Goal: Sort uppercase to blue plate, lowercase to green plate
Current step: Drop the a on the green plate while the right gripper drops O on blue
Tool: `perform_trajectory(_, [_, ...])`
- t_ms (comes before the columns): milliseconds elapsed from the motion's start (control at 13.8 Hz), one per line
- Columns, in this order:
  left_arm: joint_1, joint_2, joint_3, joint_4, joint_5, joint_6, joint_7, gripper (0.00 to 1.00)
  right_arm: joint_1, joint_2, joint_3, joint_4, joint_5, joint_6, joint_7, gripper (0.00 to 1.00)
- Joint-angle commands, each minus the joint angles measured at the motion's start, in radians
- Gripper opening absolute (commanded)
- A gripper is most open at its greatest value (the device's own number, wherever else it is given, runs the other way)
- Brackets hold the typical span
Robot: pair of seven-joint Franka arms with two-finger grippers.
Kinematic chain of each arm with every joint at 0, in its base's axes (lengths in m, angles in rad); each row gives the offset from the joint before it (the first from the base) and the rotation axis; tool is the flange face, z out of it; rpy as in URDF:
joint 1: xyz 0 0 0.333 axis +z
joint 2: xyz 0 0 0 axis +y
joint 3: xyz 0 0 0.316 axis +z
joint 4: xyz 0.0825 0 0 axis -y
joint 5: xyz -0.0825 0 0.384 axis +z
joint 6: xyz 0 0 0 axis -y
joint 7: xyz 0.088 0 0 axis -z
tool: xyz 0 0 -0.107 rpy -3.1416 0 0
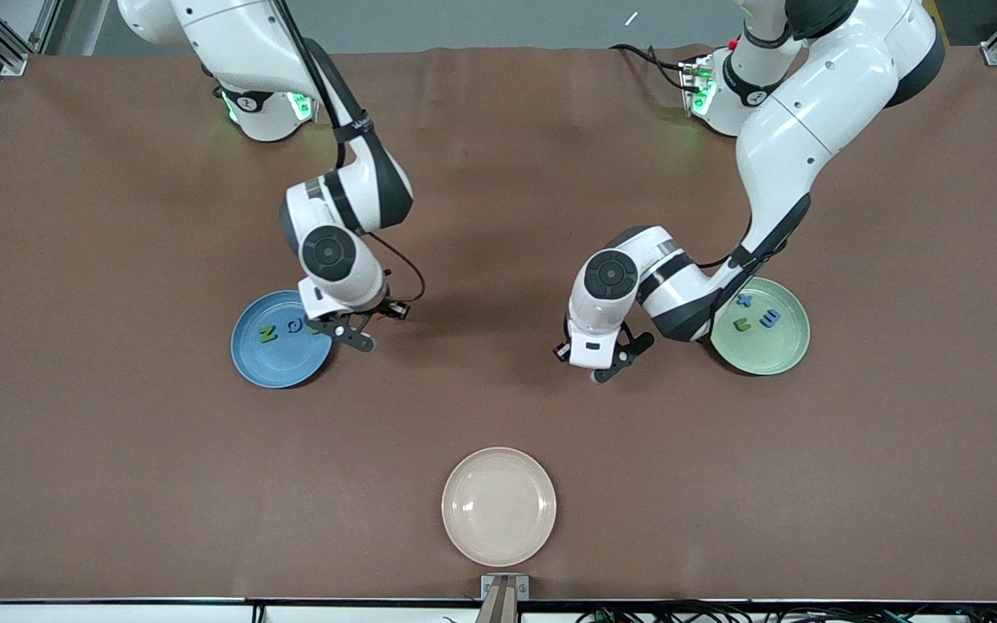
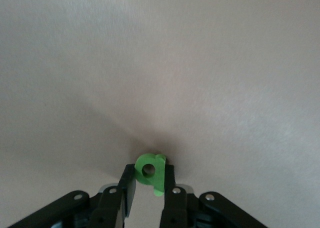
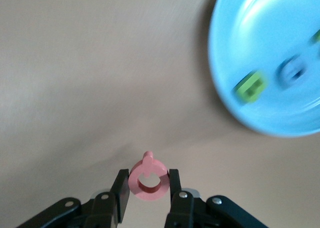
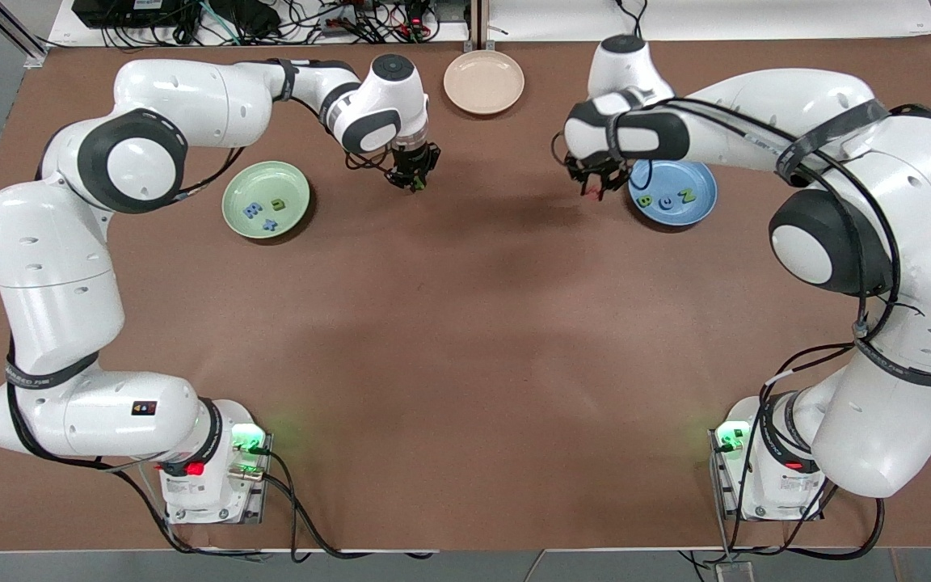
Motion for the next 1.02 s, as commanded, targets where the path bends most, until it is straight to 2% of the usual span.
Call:
perform_trajectory(0, [0.046,-0.079,-0.027,-0.037,-0.014,-0.039,0.036,0.06,0.0,-0.013,-0.088,-0.003,-0.012,-0.032,-0.151,0.0])
perform_trajectory(73, [0.095,-0.098,-0.064,-0.06,-0.014,-0.065,0.08,0.06,-0.01,-0.01,-0.113,-0.003,-0.012,-0.032,-0.203,0.0])
perform_trajectory(218, [0.232,-0.121,-0.176,-0.117,-0.014,-0.124,0.208,0.07,-0.068,-0.004,-0.116,-0.003,-0.012,-0.021,-0.283,0.0])
perform_trajectory(290, [0.321,-0.132,-0.246,-0.165,-0.012,-0.13,0.252,0.07,-0.088,-0.002,-0.115,-0.003,-0.011,-0.015,-0.314,0.0])
perform_trajectory(435, [0.482,-0.171,-0.345,-0.27,0.002,-0.13,0.338,0.07,-0.104,0.007,-0.115,-0.006,-0.011,0.005,-0.33,0.0])
perform_trajectory(580, [0.616,-0.227,-0.4,-0.366,0.002,-0.13,0.45,0.07,-0.108,0.032,-0.115,-0.006,-0.011,0.045,-0.331,0.0])
perform_trajectory(798, [0.753,-0.293,-0.428,-0.471,0.023,-0.123,0.588,0.06,-0.13,0.068,-0.113,-0.006,-0.008,0.086,-0.337,0.0])
perform_trajectory(943, [0.859,-0.29,-0.451,-0.508,0.081,-0.118,0.692,0.06,-0.144,0.07,-0.112,-0.007,-0.003,0.086,-0.353,0.0])
